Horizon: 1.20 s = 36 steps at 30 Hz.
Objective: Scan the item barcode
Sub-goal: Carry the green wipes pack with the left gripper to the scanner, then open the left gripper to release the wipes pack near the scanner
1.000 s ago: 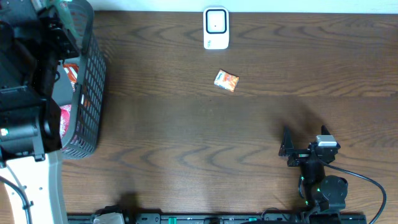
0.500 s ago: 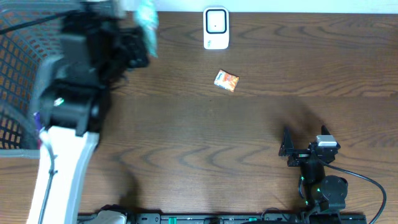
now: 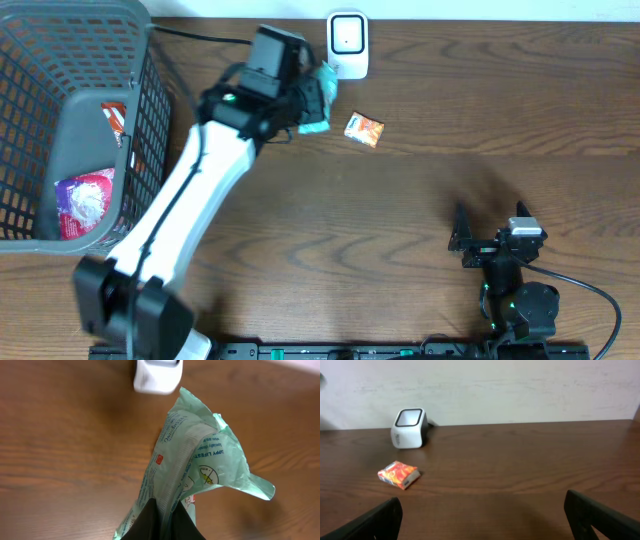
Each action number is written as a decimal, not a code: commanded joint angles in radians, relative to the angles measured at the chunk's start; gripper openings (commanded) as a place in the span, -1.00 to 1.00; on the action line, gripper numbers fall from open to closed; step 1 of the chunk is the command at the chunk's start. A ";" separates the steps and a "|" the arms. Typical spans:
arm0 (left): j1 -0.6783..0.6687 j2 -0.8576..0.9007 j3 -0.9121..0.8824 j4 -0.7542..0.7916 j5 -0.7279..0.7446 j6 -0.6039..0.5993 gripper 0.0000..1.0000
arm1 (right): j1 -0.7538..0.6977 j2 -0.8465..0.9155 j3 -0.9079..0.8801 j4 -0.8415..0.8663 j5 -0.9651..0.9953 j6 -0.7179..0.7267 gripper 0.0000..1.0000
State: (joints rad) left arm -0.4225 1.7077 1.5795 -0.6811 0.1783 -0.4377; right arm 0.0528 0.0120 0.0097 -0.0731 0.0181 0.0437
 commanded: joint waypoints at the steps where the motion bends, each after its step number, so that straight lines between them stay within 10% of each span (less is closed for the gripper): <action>1: -0.017 0.061 0.006 0.002 -0.009 -0.027 -0.86 | -0.006 -0.005 -0.004 -0.001 -0.002 -0.007 0.99; 36: -0.023 0.218 0.034 0.006 -0.063 -0.116 -0.32 | -0.006 -0.005 -0.004 -0.001 -0.002 -0.007 0.99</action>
State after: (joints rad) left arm -0.4576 1.9781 1.5795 -0.6758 0.1280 -0.5606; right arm 0.0528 0.0120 0.0097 -0.0731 0.0181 0.0437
